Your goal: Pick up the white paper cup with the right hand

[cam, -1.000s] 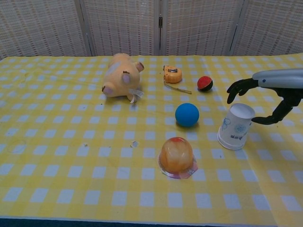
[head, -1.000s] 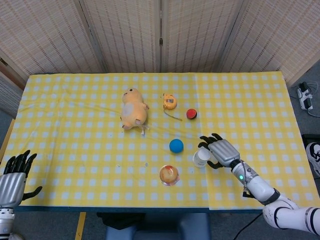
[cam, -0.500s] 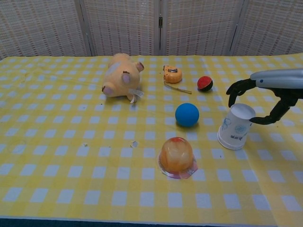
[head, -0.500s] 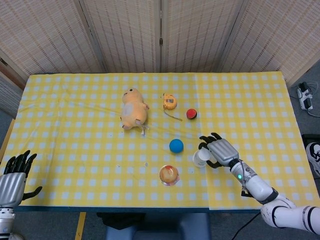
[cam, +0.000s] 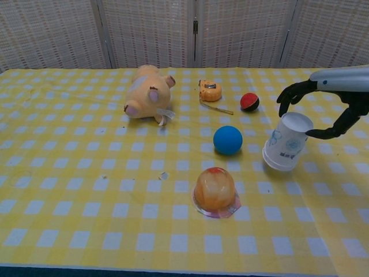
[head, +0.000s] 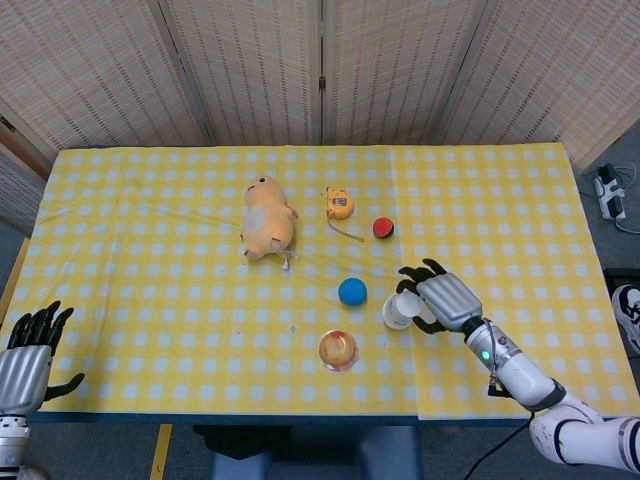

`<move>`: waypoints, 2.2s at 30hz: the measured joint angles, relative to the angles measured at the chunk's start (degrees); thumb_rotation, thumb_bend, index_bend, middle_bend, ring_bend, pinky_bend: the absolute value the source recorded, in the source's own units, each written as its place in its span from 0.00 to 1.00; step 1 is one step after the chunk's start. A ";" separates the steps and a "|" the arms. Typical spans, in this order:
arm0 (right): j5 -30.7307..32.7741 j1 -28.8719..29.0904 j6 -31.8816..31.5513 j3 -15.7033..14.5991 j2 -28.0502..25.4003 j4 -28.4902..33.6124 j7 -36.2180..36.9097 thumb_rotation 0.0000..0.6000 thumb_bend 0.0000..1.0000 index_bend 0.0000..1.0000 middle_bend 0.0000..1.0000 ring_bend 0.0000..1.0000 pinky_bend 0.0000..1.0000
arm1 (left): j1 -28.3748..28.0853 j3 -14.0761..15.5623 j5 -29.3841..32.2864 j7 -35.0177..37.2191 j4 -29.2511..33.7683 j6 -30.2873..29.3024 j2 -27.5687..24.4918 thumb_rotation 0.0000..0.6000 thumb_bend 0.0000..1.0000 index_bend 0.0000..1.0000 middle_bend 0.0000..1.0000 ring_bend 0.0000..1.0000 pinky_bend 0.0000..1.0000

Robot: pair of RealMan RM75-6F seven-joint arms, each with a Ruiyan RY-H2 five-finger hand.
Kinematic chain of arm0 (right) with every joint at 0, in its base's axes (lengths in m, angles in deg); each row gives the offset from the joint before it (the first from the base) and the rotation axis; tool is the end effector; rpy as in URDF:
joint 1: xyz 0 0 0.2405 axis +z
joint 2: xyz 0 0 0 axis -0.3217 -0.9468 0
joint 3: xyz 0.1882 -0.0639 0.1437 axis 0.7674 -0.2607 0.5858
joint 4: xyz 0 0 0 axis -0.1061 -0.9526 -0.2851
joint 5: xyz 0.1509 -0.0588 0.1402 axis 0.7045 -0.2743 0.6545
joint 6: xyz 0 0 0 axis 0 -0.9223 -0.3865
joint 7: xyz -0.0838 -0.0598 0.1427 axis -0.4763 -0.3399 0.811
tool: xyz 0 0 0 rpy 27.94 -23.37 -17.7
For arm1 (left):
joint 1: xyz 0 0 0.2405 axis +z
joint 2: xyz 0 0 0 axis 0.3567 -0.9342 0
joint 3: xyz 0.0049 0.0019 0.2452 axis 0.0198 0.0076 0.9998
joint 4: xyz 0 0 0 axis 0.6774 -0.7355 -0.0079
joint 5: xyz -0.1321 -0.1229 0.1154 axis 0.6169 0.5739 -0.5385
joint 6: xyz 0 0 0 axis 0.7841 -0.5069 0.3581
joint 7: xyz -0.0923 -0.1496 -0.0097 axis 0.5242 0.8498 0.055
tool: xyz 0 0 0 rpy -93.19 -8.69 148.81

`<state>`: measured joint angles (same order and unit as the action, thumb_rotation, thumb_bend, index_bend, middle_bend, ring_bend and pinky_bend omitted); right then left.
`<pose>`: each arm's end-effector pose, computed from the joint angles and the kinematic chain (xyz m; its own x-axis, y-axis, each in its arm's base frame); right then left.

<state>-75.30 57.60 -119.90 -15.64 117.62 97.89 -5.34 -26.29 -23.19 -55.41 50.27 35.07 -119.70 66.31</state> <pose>-0.1734 -0.3273 0.0457 0.4802 -0.4285 0.7654 -0.8663 -0.3685 0.3372 -0.3152 0.2084 0.1327 0.5052 0.1057 0.8565 0.8577 0.0483 -0.5118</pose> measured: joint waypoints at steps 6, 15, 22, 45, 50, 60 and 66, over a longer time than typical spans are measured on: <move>-2.40 -1.02 -3.31 0.07 -0.90 0.72 -0.45 1.00 0.45 0.38 0.16 0.17 0.03 | 0.08 0.09 -0.01 0.17 0.14 -0.01 -0.02 1.00 0.21 0.10 0.04 0.01 0.00; -1.60 -1.05 -0.66 -1.07 0.99 -1.92 1.17 1.00 0.46 0.38 0.17 0.17 0.03 | -0.08 0.24 0.07 0.62 0.38 0.59 -0.22 1.00 0.21 0.10 0.04 0.01 0.00; -1.38 -0.88 -0.45 -0.59 0.60 -1.43 2.75 1.00 0.45 0.38 0.17 0.18 0.03 | -0.03 0.42 0.25 1.05 0.72 0.97 -0.52 1.00 0.21 0.10 0.04 0.01 0.00; -3.62 -1.42 -0.19 0.05 1.37 -4.45 9.22 1.00 0.46 0.38 0.17 0.18 0.04 | -0.25 0.82 0.52 2.57 1.36 2.24 -1.33 1.00 0.21 0.10 0.04 0.01 0.00; -4.46 -2.08 -0.92 0.49 0.02 -2.99 11.83 1.00 0.45 0.37 0.17 0.20 0.07 | -0.48 0.75 0.52 2.70 1.29 2.49 -1.21 1.00 0.21 0.10 0.04 0.01 0.00; -7.77 -2.59 1.10 0.43 -1.67 -2.48 19.31 1.00 0.45 0.36 0.17 0.20 0.09 | -0.44 0.74 0.37 2.83 1.34 2.23 -1.39 1.00 0.21 0.10 0.04 0.01 0.00; -10.87 -4.39 -3.39 0.88 -5.73 -0.30 21.19 1.00 0.45 0.36 0.17 0.20 0.09 | -0.38 0.81 0.30 2.77 1.60 2.14 -1.50 1.00 0.21 0.10 0.04 0.01 0.00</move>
<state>-86.17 53.21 -123.30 -14.76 111.89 97.58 15.84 -26.67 -22.38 -55.11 53.04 36.67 -117.56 64.81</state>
